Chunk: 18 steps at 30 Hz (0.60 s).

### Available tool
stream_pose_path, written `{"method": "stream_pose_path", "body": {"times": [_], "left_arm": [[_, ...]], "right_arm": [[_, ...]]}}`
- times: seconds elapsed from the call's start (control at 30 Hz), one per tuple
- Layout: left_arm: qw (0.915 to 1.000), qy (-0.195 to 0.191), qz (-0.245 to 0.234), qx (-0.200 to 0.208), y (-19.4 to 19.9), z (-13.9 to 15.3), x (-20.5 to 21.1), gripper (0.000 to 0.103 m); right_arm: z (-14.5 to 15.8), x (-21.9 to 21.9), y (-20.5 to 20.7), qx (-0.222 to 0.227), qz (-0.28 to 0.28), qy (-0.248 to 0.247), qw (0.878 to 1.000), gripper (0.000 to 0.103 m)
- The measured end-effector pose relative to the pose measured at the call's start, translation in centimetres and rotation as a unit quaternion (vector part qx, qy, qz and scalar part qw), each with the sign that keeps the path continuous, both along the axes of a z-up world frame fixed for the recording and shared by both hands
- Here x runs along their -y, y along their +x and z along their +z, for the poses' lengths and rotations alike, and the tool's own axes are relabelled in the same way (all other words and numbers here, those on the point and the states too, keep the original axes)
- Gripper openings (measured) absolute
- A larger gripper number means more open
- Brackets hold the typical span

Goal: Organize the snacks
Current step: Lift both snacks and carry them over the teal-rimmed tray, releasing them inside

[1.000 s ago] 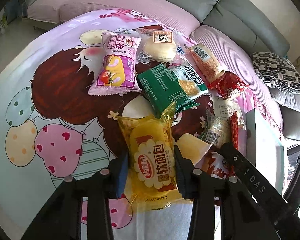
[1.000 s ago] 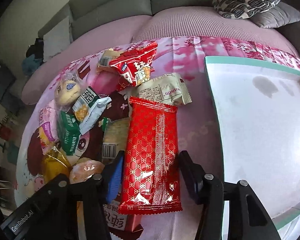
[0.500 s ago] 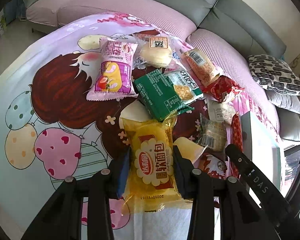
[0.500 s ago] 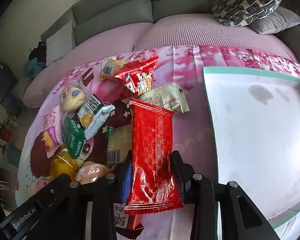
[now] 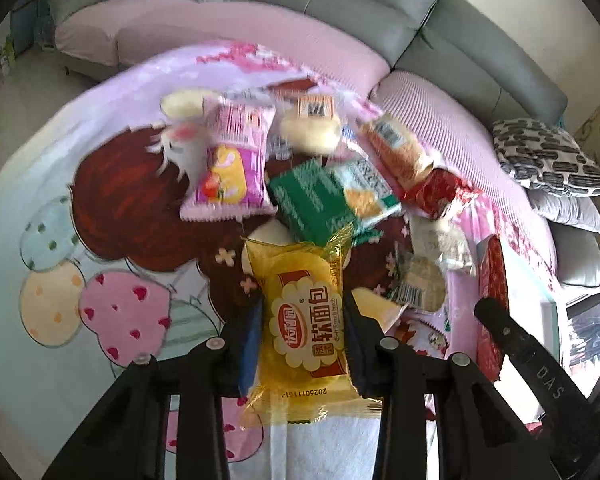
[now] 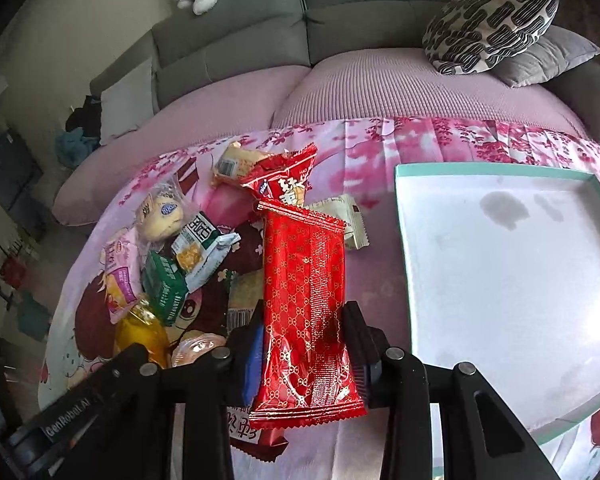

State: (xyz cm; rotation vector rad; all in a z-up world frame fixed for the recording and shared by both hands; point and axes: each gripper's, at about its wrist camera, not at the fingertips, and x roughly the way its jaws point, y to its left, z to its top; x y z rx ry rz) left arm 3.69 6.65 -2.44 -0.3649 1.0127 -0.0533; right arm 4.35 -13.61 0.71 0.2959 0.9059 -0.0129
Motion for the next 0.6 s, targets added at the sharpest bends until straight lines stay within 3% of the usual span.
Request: {"method": "stream_pose_path", "body": {"times": [0.4,0.6], "left_arm": [[0.9989,-0.007,-0.012,0.046,-0.3,2.4,0.7,0.038],[0.9963,-0.004,-0.069,0.052,0.7,4.2,4.5,0.038]], "right_arm": [[1.5,1.4,-1.1,0.021,-0.014,0.012,1.0,0.038],[2.5,3.6,-1.6,0.035,-0.038,0.02,0.998,0.039]]}}
